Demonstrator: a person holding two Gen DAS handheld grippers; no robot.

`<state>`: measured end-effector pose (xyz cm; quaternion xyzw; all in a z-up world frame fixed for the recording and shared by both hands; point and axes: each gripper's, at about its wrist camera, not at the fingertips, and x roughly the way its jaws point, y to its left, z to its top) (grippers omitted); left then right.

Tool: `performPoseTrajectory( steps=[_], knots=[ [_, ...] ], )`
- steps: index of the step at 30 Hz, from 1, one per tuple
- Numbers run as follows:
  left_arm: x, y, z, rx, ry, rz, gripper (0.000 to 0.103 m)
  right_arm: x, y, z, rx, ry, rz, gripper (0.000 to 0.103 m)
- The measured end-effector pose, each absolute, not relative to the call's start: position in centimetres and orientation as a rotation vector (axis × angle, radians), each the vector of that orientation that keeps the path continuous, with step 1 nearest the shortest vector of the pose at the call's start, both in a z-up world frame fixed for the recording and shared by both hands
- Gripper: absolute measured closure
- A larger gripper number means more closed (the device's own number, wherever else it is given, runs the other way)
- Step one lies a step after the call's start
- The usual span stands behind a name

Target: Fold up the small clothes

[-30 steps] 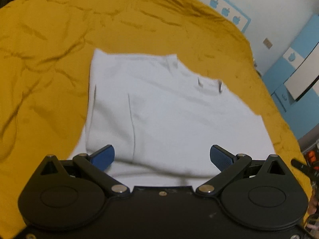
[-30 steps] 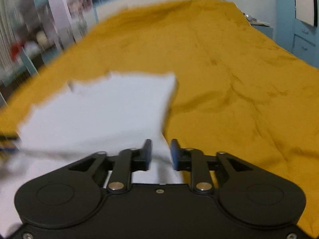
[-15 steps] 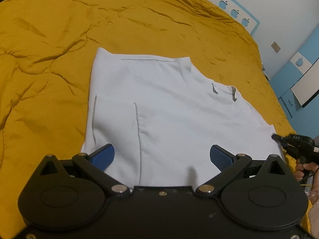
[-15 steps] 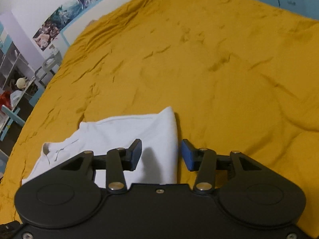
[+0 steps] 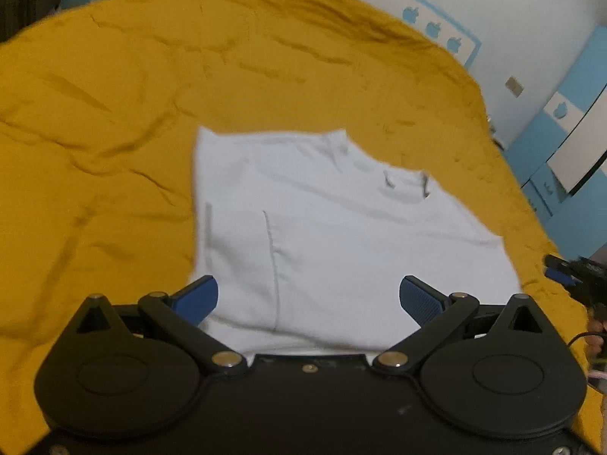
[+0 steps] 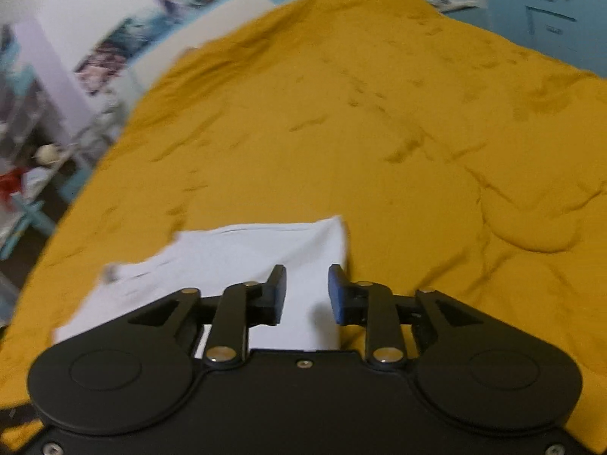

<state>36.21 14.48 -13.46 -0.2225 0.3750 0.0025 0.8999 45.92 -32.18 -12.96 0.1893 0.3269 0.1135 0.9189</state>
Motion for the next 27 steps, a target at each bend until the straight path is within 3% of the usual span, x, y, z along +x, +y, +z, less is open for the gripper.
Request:
performPoseTrajectory(
  steps=[2, 5, 9, 11, 18, 27],
  knots=[
    [33.3, 15.1, -11.8, -0.456, 0.754, -0.003, 0.0, 41.6, -33.2, -11.1, 0.391, 0.65, 0.287, 0.048],
    [28.0, 15.7, -9.7, -0.459, 0.74, -0.009, 0.0, 35.5, -34.2, -9.3, 0.351, 0.643, 0.352, 0.047],
    [20.8, 15.6, -8.6, -0.456, 0.759, -0.013, 0.0, 27.7, -34.4, -8.4, 0.258, 0.645, 0.402, 0.027],
    [17.8, 15.5, -8.7, -0.447, 0.78, -0.009, 0.0, 24.4, -34.4, -8.2, 0.21, 0.651, 0.408, 0.023],
    [9.5, 14.6, -12.3, -0.543, 0.865, -0.029, 0.0, 16.8, -35.7, -10.1, 0.203, 0.715, 0.403, 0.022],
    [8.3, 16.1, -16.2, -0.753, 0.86, -0.099, 0.0, 14.4, -37.5, -14.5, 0.274, 0.799, 0.401, 0.022]
  ],
)
